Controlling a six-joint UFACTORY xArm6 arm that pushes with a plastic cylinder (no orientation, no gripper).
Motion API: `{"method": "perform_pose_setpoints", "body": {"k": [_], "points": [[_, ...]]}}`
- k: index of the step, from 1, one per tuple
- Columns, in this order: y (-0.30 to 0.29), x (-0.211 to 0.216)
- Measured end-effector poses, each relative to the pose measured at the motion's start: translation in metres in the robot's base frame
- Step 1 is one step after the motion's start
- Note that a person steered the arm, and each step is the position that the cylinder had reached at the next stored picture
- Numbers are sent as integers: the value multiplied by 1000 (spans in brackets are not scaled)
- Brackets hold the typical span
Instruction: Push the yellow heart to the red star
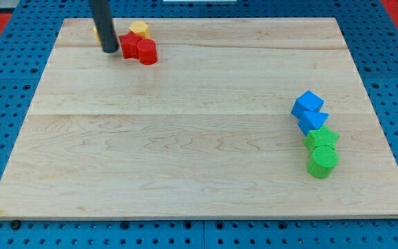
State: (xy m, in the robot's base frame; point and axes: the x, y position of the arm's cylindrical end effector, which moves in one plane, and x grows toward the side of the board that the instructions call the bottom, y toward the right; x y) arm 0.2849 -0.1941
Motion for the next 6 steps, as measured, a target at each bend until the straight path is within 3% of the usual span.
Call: {"method": "perform_pose_setpoints", "body": {"k": [1, 2, 4, 6], "points": [[-71, -8], [-106, -49], [-7, -68], [41, -61]]}}
